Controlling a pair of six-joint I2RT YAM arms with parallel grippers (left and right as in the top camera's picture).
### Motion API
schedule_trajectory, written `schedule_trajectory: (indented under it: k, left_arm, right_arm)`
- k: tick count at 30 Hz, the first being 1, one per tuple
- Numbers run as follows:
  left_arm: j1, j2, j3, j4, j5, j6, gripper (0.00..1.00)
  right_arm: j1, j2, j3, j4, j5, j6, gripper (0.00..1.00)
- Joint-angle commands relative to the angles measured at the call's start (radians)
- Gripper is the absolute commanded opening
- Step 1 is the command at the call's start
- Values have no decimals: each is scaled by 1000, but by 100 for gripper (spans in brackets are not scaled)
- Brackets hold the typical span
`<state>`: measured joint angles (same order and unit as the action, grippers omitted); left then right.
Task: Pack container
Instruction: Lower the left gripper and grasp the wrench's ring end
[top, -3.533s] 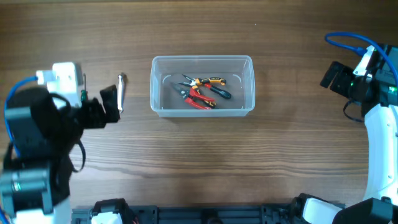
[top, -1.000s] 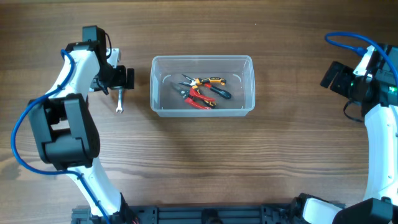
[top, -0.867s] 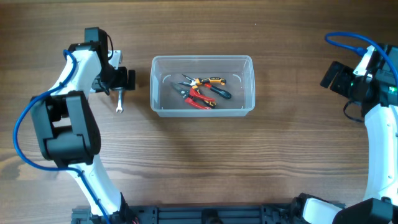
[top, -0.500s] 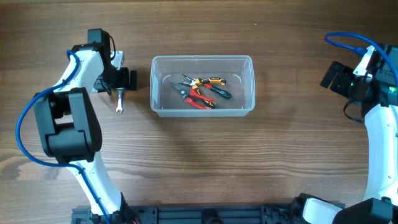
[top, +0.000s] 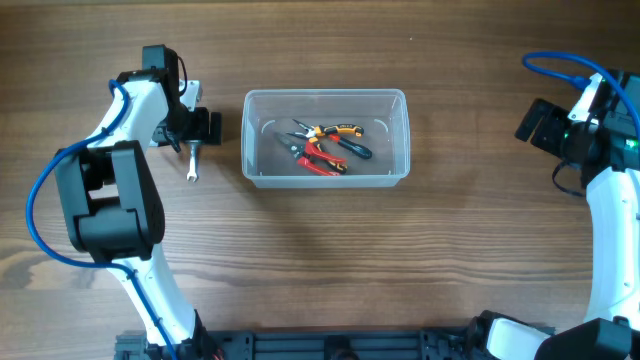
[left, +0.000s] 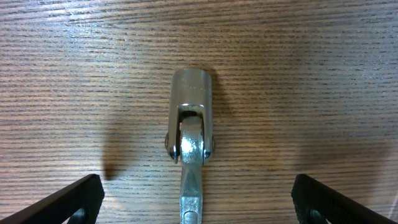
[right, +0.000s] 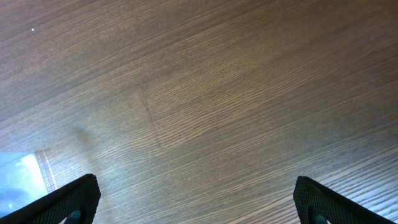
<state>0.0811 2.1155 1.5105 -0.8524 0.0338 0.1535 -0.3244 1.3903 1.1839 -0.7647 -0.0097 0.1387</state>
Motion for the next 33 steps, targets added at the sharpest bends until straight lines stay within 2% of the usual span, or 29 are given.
schedule_trajectory:
  k: [1,31,33]
  left_arm:
    - [-4,13,12,-3,-5,23,100]
    - [-5,44,12,-18,-5,-4,100]
    - [-5,44,12,-11,-5,-4,93]
  right_arm:
    - [0,-5,1,2,17,19,100]
    - [0,-5,1,3,17,19,100]
    - [0,-5,1,3,17,19,100]
